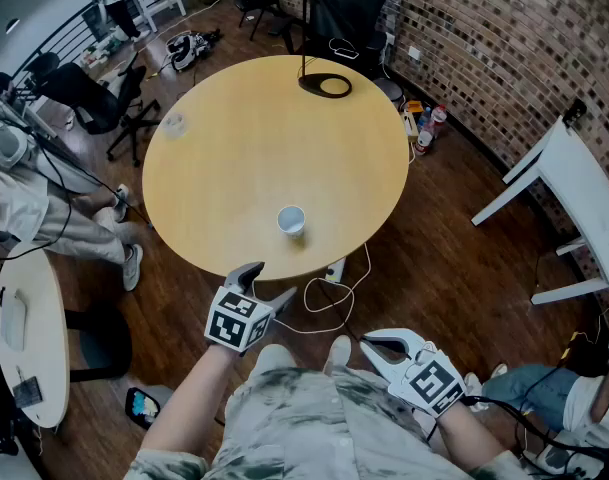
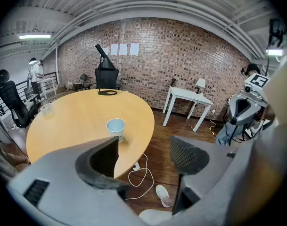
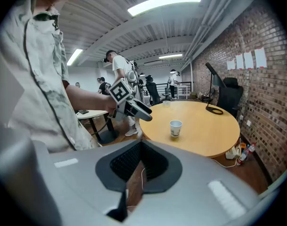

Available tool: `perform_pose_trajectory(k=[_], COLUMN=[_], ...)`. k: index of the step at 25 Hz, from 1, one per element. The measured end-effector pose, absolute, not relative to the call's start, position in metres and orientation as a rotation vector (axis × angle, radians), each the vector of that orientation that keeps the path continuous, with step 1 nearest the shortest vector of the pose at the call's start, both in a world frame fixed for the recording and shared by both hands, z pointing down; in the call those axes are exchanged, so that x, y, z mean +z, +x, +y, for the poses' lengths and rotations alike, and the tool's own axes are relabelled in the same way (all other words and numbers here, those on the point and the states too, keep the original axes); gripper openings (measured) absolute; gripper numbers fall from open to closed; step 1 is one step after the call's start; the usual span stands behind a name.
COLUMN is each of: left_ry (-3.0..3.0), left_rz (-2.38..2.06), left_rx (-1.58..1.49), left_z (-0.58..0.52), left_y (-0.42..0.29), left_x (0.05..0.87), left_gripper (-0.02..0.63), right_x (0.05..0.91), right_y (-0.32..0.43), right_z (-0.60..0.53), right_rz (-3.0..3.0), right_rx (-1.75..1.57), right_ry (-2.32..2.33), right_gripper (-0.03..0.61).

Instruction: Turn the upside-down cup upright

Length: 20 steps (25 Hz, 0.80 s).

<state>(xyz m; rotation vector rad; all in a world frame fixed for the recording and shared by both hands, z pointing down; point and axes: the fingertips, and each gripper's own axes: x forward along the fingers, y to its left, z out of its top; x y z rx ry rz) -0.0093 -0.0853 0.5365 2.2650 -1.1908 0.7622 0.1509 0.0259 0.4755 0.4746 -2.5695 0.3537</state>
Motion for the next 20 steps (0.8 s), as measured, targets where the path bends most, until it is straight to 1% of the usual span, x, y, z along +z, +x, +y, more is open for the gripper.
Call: perform_pose_trajectory(k=[2, 6, 7, 8, 13, 16, 20], left_ry=[2.245, 2.204, 2.199, 2.198, 2.190, 2.180, 2.181], left_rz=[-1.199, -1.198, -1.189, -1.175, -1.082, -1.037, -0.969], left_rx=[0.809, 0.898, 0.930, 0.968, 1.170, 1.245, 1.301], left_z=[-0.114, -0.169, -0.179, -0.188, -0.222, -0.238, -0.244], left_y=[-0.009, -0.009, -0.008, -0.008, -0.008, -0.007, -0.001], left_x=[0.554, 0.587, 0.596, 0.605, 0.641, 0.655, 0.673], left_gripper=[0.374, 0.400, 0.421, 0.428, 0.434, 0.446, 0.446], right_x=[0.485, 0.495, 0.496, 0.496, 0.487, 0.481, 0.480], right_y=[0.158, 0.165, 0.166, 0.167, 0.167, 0.163, 0.161], right_z=[0.015, -0.008, -0.014, -0.019, -0.044, -0.056, -0.066], right_rz=[-2.560, -2.545, -2.538, -2.529, -2.479, -2.450, -2.390], right_rx=[0.351, 0.383, 0.393, 0.407, 0.434, 0.450, 0.474], right_ry=[0.478, 0.531, 0.558, 0.590, 0.746, 0.798, 0.858], right_gripper=[0.003, 0.003, 0.003, 0.003, 0.003, 0.003, 0.003])
